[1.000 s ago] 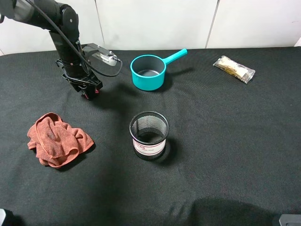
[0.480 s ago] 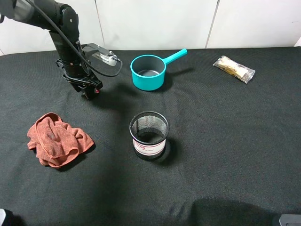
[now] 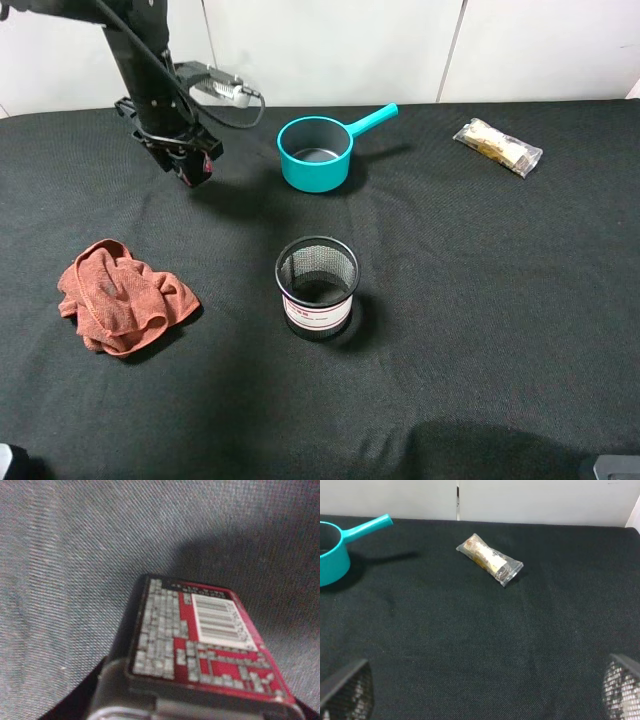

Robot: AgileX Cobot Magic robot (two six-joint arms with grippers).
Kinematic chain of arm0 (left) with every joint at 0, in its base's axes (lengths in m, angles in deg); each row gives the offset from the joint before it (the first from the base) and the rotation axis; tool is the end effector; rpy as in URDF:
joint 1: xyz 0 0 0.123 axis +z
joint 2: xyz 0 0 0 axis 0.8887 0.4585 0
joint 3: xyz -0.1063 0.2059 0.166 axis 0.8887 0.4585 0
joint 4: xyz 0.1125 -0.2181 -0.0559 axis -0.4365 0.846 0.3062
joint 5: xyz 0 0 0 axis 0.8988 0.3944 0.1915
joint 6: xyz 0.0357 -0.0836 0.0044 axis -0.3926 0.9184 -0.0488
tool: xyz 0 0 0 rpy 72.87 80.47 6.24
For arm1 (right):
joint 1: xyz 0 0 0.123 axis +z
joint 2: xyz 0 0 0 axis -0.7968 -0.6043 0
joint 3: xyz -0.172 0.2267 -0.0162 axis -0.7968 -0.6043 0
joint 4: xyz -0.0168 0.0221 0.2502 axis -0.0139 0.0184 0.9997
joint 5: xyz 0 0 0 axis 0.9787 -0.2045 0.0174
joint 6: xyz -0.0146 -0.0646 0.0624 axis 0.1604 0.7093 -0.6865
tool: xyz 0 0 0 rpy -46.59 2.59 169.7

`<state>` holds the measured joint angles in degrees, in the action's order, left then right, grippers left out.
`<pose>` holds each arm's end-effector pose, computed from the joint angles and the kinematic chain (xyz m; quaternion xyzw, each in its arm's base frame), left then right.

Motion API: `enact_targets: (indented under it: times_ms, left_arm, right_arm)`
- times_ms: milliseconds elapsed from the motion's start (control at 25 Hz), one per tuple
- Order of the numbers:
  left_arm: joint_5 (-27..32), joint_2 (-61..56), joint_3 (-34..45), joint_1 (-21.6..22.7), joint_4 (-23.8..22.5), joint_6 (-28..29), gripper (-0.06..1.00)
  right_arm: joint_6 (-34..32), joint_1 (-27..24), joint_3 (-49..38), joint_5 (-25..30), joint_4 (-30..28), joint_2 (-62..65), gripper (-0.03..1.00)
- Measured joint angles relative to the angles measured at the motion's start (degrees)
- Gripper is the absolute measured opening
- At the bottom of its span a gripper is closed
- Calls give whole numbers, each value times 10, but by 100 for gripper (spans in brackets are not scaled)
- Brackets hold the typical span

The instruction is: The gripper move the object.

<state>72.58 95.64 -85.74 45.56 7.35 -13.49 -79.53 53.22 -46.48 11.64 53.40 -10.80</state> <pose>0.4192 -0.1240 0.1508 0.2662 0.9589 0.0265 0.0947 -0.0049 0.0059 0.2805 -0.0649 0.8408 0.0015 0.5375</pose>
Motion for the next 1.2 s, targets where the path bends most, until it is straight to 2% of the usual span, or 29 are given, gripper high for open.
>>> enact_targets:
  times_ms: [400,800,1200]
  left_arm:
    - [58,0,-88,-24,-1,22,46]
    - [91,0,-171,-75,-2,22,46]
    - [96,0,-182,-134,0,32,46]
  right_arm:
    - [0,0,0,0,0,0,69]
    - [0,0,0,0,1,0,69]
    - [0,0,0,0,2,0,69]
